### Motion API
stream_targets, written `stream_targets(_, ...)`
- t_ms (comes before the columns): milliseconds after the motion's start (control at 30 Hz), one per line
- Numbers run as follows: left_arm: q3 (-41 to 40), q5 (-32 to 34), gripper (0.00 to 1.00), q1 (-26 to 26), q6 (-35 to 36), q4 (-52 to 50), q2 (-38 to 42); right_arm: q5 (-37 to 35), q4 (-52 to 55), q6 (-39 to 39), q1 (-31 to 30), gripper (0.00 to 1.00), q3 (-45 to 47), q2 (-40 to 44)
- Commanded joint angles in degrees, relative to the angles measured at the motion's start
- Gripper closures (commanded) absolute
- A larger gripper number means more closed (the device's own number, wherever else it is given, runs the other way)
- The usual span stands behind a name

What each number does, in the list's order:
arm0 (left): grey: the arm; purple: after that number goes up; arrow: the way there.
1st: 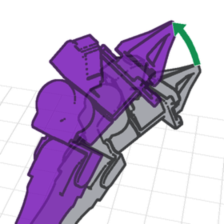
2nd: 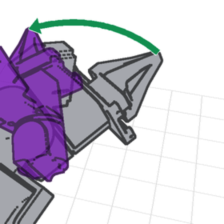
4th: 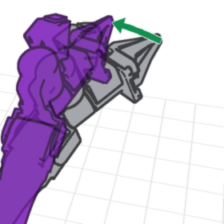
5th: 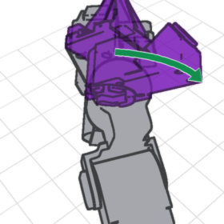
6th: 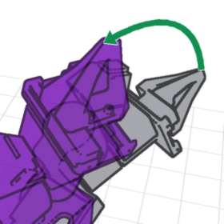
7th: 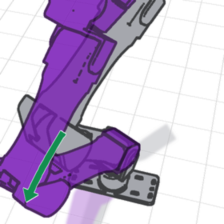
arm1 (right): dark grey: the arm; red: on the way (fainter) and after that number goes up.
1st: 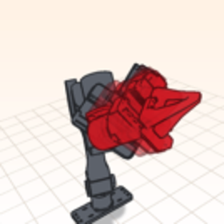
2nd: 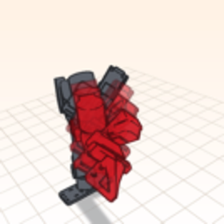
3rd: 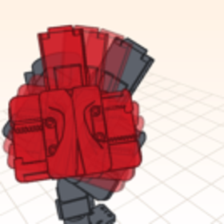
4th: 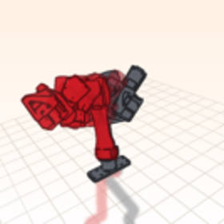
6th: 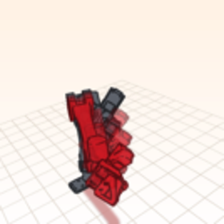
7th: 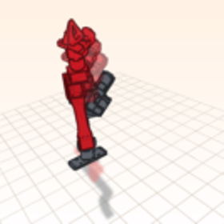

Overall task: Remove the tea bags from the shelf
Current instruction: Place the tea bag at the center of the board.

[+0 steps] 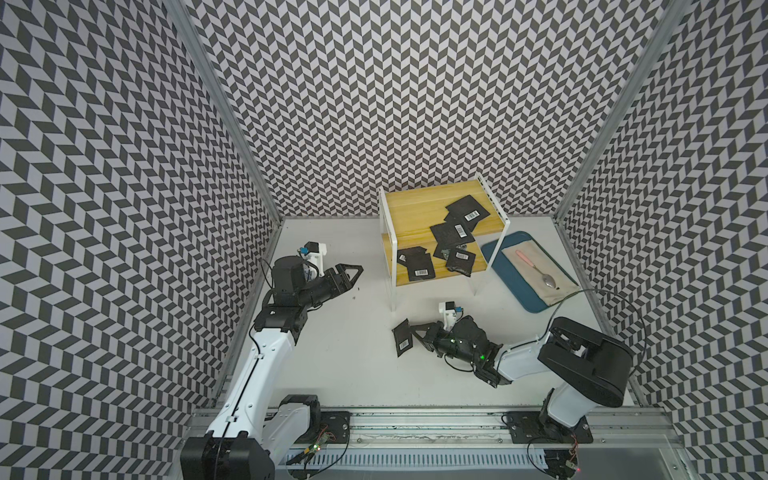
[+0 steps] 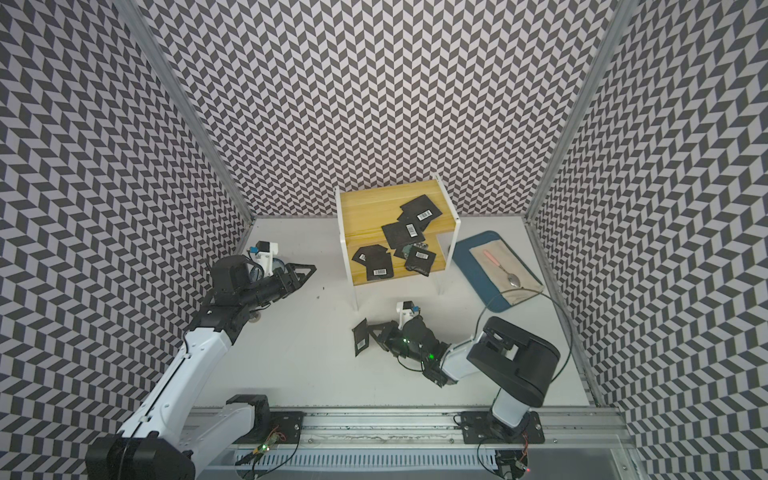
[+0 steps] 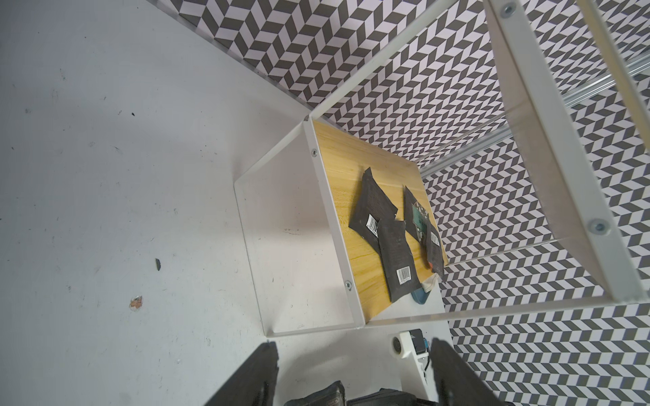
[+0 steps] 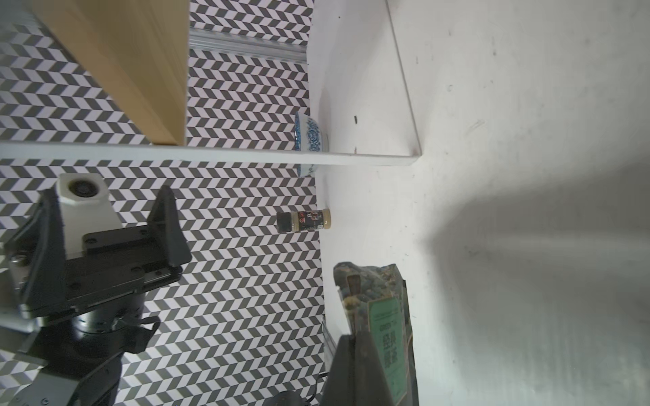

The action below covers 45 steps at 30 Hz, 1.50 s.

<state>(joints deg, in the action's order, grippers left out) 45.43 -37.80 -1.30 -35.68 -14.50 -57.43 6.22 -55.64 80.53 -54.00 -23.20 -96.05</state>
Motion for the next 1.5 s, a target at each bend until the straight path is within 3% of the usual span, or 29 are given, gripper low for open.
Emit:
stream_targets(0, -0.66, -1.04, 0.28, 0.51, 0.17, 2.02, -0.31, -1.62, -1.13, 1.10, -0.19, 0.97, -1.64, -0.74)
stream_targets(267, -1.64, -1.26, 0.28, 0.86, 0.26, 2.79, -0.95, -0.25, 8.27, 0.77, 0.09, 0.91, -3.91, -2.81)
stream_targets(400, -1.83, -1.66, 0.28, 0.95, 0.17, 3.16, -1.19, 0.28, 7.40, 1.86, 0.22, 0.90, -2.68, -4.03)
stream_targets(600, -2.10, -1.66, 0.28, 1.17, 0.10, 3.34, -1.20, -0.62, 14.67, -1.79, 0.25, 0.75, -4.83, -0.46)
stream_targets(800, -2.25, -1.99, 0.28, 1.23, -0.18, 3.58, -1.37, -1.40, 17.58, -3.94, 0.25, 0.71, -4.23, 3.96)
stream_targets(933, -2.10, -2.41, 0.26, 1.25, -0.14, 3.65, -1.46, -4.04, 24.48, -10.56, 0.72, 0.69, -5.69, 10.79)
stream_targets(1267, 2.25, -1.20, 0.23, -2.63, 3.31, 0.16, -2.09, -8.79, 46.39, -31.74, 4.44, 0.47, -12.98, 29.73)
stream_targets(1467, 7.33, -0.08, 0.25, -3.35, 3.78, -2.41, -1.37, -2.83, 55.40, -39.26, 11.90, 0.45, -17.31, 39.14)
